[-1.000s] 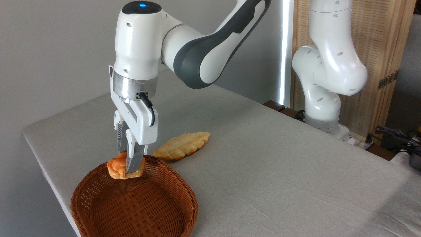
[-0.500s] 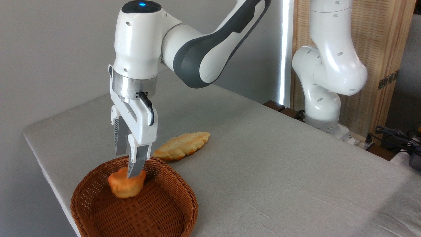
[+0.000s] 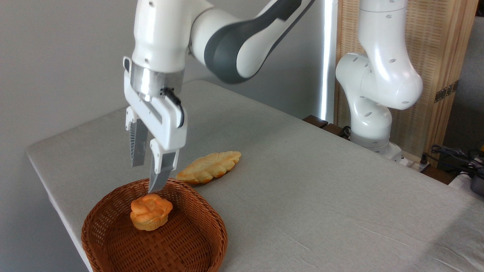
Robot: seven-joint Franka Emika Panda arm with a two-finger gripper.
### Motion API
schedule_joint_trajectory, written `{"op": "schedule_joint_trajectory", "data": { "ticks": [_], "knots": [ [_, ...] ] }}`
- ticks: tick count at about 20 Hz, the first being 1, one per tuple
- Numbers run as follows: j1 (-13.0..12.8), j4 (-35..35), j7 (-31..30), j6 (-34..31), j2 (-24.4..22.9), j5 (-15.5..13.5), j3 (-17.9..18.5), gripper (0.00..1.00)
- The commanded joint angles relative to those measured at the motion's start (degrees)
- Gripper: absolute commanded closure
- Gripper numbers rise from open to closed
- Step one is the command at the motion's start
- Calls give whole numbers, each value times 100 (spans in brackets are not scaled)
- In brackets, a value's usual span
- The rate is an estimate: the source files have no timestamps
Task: Put bread into the basket
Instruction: 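Lower the roll into the basket and open the gripper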
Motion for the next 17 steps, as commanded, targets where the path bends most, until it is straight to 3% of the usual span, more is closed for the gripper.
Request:
{"op": "schedule_joint_trajectory", "data": {
  "ticks": [1,4,17],
  "knots": [
    [-4,267,-484,-1067,-181,687,70,0],
    [5,513,-1057,-1735,-173,909,70,0],
    [13,654,-1006,-1711,-137,1023,106,0]
  ]
}}
